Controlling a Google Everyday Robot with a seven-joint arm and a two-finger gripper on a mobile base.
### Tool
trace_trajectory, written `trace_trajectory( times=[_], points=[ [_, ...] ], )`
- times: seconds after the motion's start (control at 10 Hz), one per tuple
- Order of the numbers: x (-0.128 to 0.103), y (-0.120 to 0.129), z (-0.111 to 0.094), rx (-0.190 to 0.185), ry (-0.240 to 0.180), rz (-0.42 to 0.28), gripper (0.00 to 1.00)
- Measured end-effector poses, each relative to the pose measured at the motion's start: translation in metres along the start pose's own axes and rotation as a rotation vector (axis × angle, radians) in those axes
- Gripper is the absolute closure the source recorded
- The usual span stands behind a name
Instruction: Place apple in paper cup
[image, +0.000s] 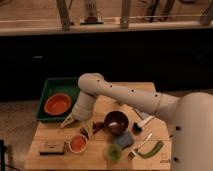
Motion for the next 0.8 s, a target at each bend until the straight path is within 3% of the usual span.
trace_trajectory(
  times=[0.8],
  points=[
    [0.015, 0.008, -0.015, -0.050, -0.006, -0.001, 0.20]
  ],
)
